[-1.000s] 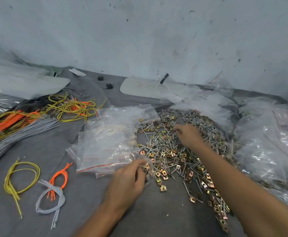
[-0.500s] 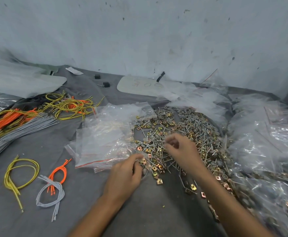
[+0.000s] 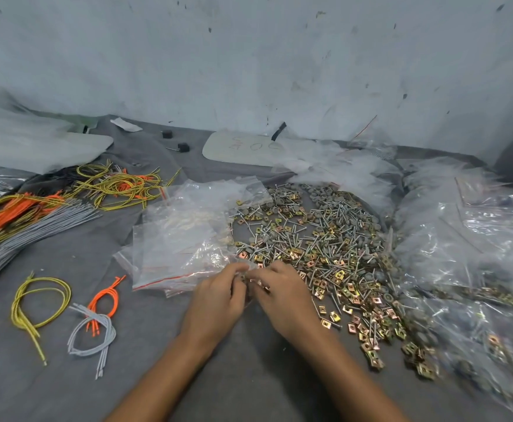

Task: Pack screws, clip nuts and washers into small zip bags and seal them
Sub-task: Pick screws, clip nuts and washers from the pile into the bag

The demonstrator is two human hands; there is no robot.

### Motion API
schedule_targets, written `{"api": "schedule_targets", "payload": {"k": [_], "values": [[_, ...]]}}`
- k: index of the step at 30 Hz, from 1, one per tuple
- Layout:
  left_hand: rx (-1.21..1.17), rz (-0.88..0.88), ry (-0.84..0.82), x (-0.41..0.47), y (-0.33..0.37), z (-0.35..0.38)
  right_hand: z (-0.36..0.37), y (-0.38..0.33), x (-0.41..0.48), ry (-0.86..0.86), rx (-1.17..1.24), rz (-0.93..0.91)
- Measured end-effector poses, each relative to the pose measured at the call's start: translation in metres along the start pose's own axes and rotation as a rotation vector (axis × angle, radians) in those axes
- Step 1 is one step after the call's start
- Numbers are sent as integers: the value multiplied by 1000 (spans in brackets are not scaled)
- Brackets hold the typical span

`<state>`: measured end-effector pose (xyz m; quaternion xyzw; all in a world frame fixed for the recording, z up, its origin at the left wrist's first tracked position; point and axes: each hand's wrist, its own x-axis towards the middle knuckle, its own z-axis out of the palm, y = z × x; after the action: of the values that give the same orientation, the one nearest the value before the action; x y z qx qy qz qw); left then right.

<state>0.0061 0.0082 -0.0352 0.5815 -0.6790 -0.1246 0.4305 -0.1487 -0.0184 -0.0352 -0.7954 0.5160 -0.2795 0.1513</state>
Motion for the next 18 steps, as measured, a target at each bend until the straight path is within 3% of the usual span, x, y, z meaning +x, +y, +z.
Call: {"api": "schedule_targets", "payload": {"k": [5,9,14,18], "values": [[-11,42,-19,-1,-1,0,2,-2,1,112,56,22],[109,133,-42,-2,3,0,-7,-2,15,-13,54,13],[246,-92,-206,-22,6,-6,-14,-2,17,-52,-13,51],[335,-78,-173,-35,6,-9,-18,-2,17,-94,79,121]]}}
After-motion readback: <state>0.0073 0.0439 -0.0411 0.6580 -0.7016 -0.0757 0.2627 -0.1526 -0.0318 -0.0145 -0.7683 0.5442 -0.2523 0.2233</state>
